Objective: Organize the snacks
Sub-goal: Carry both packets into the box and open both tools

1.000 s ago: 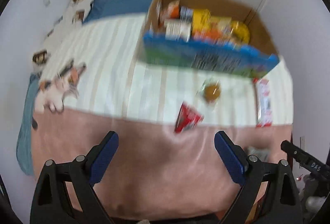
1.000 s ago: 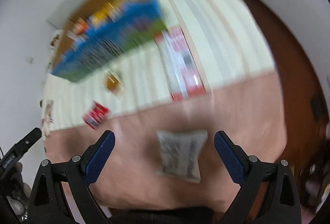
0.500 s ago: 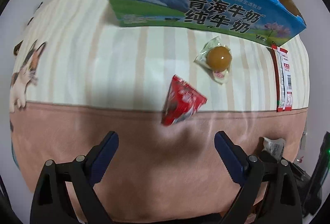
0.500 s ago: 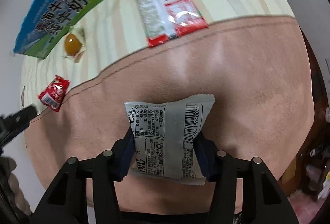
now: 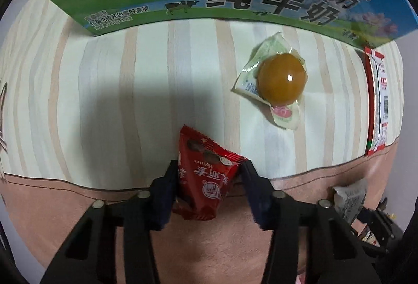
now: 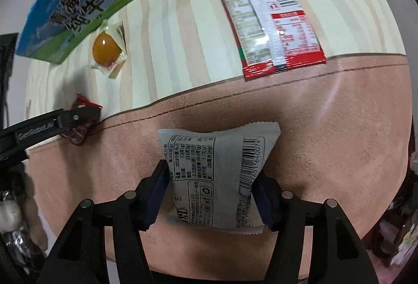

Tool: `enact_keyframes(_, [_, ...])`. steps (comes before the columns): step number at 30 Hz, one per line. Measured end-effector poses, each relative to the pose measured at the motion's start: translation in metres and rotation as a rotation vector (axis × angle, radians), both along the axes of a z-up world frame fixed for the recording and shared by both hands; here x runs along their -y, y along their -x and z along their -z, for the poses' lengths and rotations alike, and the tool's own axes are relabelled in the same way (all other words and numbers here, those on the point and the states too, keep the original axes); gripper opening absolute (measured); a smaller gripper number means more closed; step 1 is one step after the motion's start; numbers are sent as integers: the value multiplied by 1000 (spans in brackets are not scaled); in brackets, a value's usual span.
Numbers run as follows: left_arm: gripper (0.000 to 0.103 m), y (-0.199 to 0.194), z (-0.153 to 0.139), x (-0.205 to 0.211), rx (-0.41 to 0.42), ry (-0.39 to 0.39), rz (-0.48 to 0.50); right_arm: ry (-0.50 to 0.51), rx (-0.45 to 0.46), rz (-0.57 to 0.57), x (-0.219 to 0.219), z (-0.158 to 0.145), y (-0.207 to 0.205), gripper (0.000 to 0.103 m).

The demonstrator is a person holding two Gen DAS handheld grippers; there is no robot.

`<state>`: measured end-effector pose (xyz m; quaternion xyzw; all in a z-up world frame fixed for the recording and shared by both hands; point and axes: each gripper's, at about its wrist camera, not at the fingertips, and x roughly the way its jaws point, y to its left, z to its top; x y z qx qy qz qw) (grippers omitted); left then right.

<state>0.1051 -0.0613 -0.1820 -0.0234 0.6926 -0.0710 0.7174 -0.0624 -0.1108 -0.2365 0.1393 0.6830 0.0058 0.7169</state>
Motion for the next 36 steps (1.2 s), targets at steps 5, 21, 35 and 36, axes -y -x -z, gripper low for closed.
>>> enact_keyframes(5, [42,25,-1,-9,1,-2,-29,68,8,-58,-18,8,1,56])
enact_keyframes(21, [39,87,-67,-45,17,244,-164,-168,134,-9,-6,-73,3,50])
enact_keyframes(35, [39,-43,-191,-33,228,339,-123,-184,386,-98,-5,-216,-103,50])
enact_keyframes(36, [39,-56,-195,-33,238,326,-124,-172,394,-100,-3,-220,-113,50])
